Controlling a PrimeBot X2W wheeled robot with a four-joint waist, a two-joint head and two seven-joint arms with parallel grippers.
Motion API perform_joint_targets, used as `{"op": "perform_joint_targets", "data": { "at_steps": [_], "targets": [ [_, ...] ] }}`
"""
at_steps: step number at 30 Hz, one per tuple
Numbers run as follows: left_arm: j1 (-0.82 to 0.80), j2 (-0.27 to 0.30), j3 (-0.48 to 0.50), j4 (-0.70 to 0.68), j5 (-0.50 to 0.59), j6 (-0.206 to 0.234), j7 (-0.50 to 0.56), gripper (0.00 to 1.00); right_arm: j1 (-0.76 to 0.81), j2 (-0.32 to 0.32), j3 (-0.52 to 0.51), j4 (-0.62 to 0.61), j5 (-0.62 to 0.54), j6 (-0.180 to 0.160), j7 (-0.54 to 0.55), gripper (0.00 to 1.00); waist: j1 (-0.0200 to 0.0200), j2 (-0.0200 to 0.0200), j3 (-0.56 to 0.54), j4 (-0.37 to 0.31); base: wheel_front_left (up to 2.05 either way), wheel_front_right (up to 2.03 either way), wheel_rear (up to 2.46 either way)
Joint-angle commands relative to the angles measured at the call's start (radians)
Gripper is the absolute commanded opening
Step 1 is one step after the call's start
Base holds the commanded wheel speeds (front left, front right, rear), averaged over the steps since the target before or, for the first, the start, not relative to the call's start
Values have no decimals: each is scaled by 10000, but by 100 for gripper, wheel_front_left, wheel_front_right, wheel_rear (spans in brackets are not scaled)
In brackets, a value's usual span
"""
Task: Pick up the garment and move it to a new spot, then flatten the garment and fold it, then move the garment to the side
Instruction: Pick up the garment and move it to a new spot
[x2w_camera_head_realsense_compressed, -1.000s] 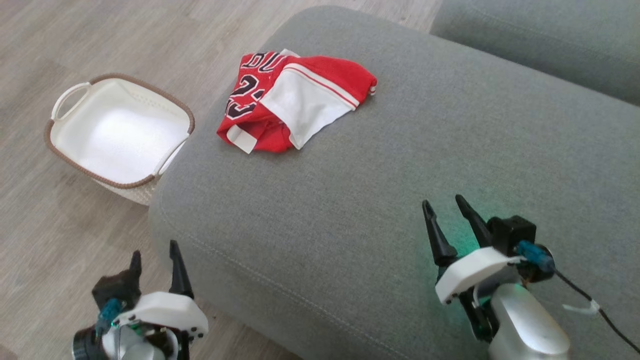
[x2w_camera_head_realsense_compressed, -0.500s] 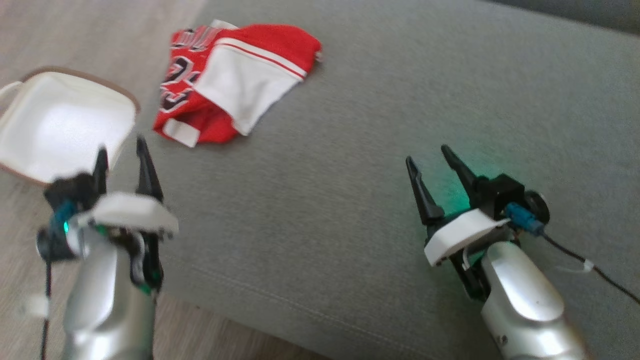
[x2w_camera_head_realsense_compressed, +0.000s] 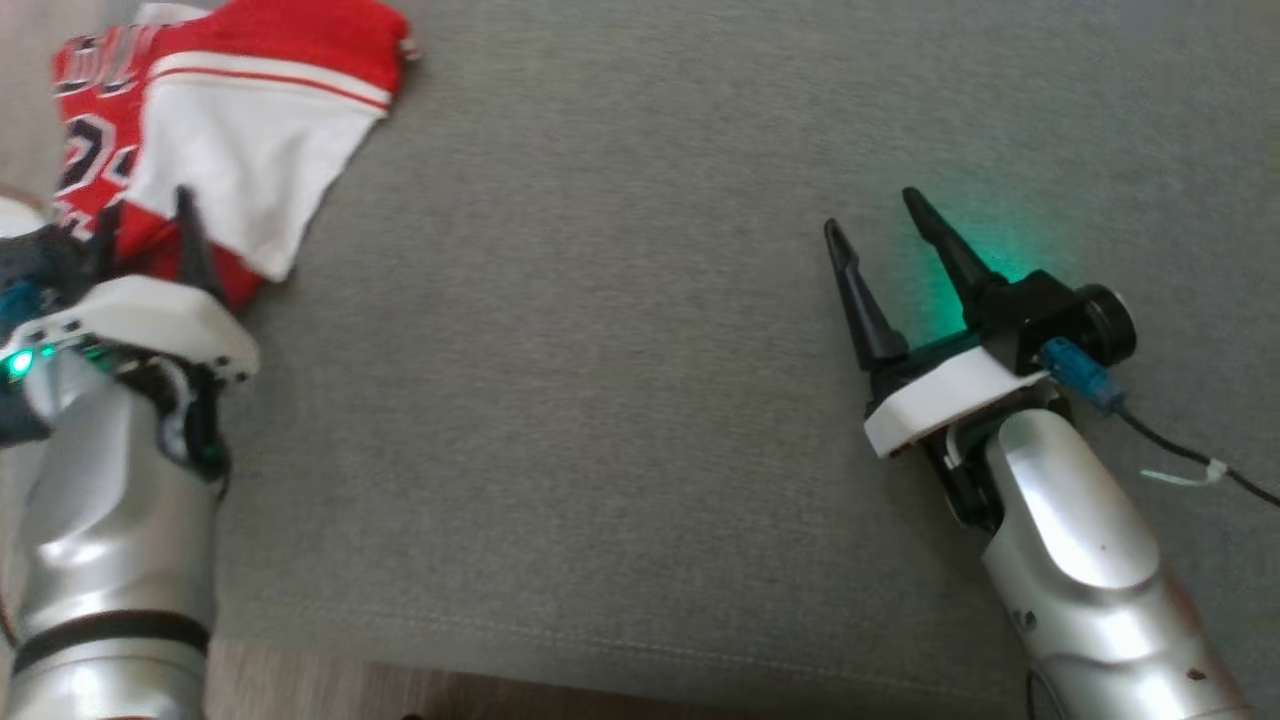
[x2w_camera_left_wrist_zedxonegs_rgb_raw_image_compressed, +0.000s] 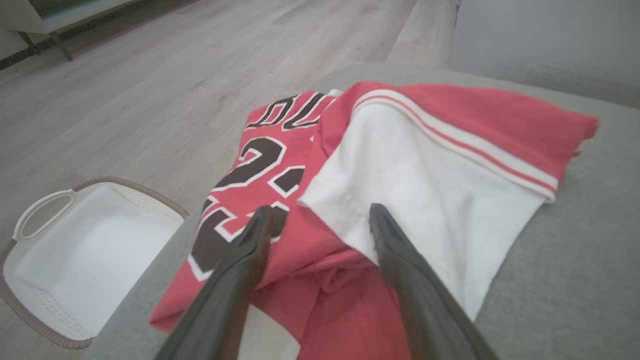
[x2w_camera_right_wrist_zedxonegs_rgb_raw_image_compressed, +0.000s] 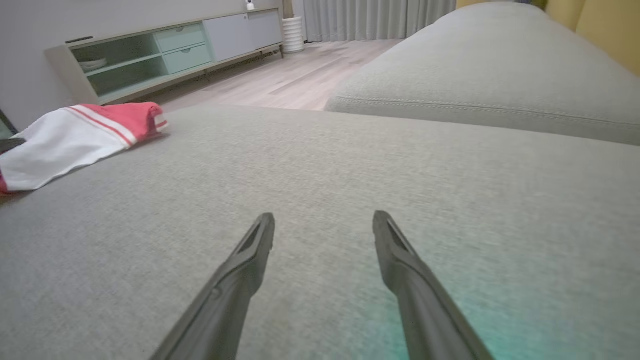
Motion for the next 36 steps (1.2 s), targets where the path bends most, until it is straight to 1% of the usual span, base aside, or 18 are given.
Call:
{"op": "perform_joint_targets", "data": {
  "at_steps": [1,4,5,6,7,9,13,16,20,25,27,28,32,36],
  "targets": [
    [-242,801,462,137,-46,26,-57,100,-219,98,181,-401,-69,65,-36,100,-3,0,350,-562,0,0,0],
    [-467,1022,496,758,-20,-75,-57,100,-258,125,70,-407,-6,65,-42,100,-3,0,384,-818,0,0,0],
    [-530,1063,516,920,-32,-98,-57,97,-266,118,51,-400,-9,65,-44,100,-3,0,393,-880,0,0,0],
    [-585,1083,524,1032,-34,-119,-57,40,-259,112,-1,-386,5,65,-48,100,-3,0,386,-922,0,0,0],
    [-638,1084,538,1139,-59,-168,-57,0,-250,114,-53,-368,27,65,-51,100,-3,0,389,-967,0,0,0],
    [-837,1127,448,1013,37,-305,-57,0,-195,120,-201,-289,73,65,-68,100,-3,0,282,-1057,0,0,0],
    [-1043,1142,335,69,197,-502,-57,0,-81,189,-316,-137,165,65,-96,100,-3,0,-38,-1212,0,0,0],
    [-1225,1032,277,-670,204,-670,-57,0,-26,275,-396,-27,299,65,-112,100,-3,0,-319,-1421,0,0,0],
    [-1426,741,-76,-1415,282,-865,-57,0,59,370,-466,-2,550,65,-121,100,-3,0,-713,-1884,0,0,0],
    [-1569,-124,-472,-2101,-118,-995,-57,0,276,408,-312,-151,966,65,-123,100,-3,0,-1135,-2740,0,0,0],
    [-1550,-370,-818,-2287,-163,-1016,-57,0,358,410,-201,-217,1239,65,-124,100,-3,0,-1281,-3171,0,0,0],
    [-1550,-370,-818,-2287,-163,-1016,-57,0,358,410,-201,-217,1239,65,-124,100,-3,0,-1281,-3171,0,0,0],
    [-1446,-759,-1728,-2510,-365,-1031,-57,0,534,412,-28,-295,1608,65,-124,100,-3,0,-1492,-4064,0,0,0],
    [-1269,-906,-2947,-2771,-1019,-1034,-57,0,697,413,74,-328,1830,65,-125,100,-3,0,-1607,-4896,0,0,0]
  ]
}}
